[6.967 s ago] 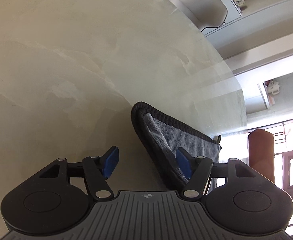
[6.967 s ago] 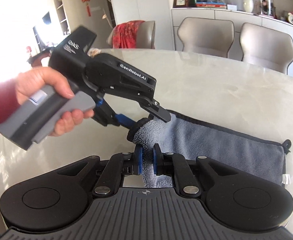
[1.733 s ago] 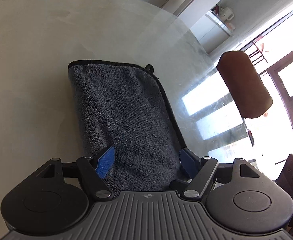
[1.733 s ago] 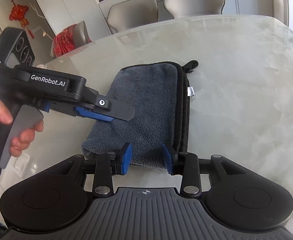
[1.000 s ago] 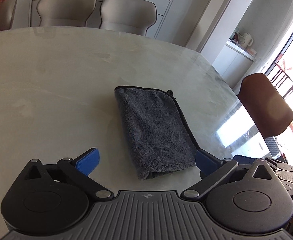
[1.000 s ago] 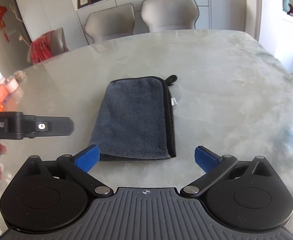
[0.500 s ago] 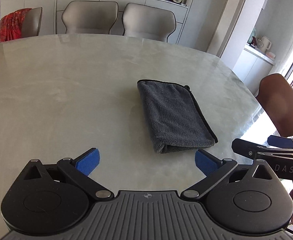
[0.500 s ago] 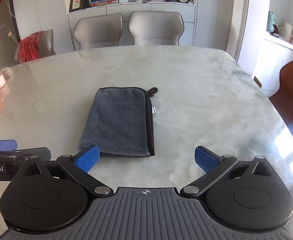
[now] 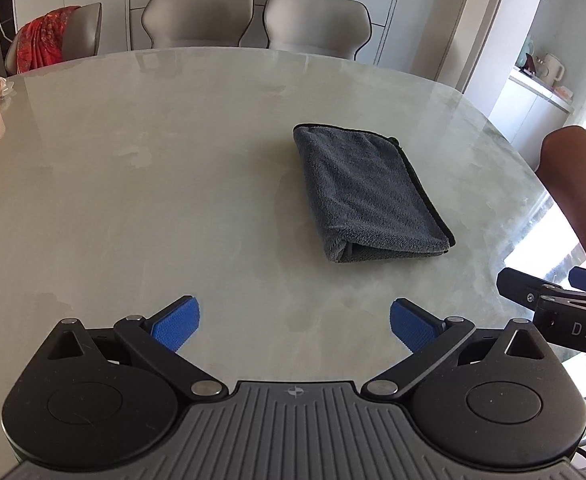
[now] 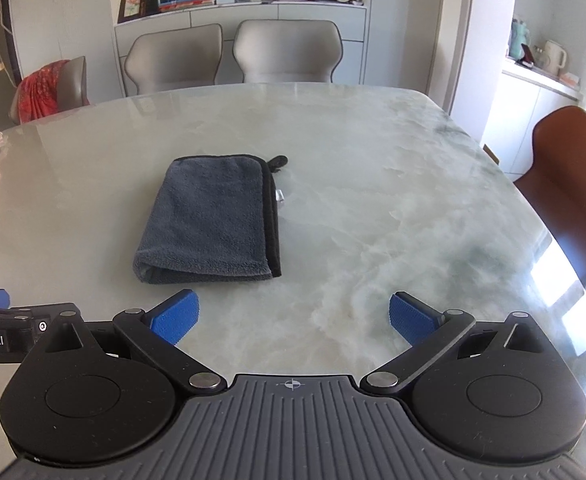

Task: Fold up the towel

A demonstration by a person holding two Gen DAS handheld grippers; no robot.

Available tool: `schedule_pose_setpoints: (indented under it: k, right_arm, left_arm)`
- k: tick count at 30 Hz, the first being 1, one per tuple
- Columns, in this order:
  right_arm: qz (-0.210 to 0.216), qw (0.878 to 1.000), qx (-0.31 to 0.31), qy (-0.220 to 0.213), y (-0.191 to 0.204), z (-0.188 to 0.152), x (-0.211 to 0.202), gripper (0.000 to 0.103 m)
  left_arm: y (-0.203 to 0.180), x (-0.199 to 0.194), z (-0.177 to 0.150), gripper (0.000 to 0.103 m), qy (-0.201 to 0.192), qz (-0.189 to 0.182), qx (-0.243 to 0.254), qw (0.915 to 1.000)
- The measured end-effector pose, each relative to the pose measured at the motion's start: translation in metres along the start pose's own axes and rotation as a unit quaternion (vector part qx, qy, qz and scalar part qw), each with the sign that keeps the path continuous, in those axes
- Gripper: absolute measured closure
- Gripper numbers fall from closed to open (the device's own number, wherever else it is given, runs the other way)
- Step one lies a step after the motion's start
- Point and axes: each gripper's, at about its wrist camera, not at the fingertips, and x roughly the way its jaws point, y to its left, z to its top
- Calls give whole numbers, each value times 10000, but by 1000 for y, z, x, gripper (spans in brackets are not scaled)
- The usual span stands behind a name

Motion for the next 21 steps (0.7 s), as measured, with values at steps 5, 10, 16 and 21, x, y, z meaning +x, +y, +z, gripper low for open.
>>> schedule_pose_setpoints:
  k: [5, 10, 16, 21]
  right_arm:
    - [-45, 10000, -69, 13, 0, -3, 1, 0]
    - [-47, 9999, -100, 54, -1, -5, 2, 0]
    - [-53, 9997, -209, 93, 1, -8, 4, 0]
    - [18, 9993, -353, 95, 5, -10, 4, 0]
  left_arm:
    - [-6, -1, -2, 0, -22, 118, 180, 9998]
    - [-13, -2, -3, 0, -48, 291, 368, 9989]
    - [-17, -1, -4, 0, -44, 402, 460, 9981]
    - [-20, -1, -4, 0, -15, 523, 506, 9973]
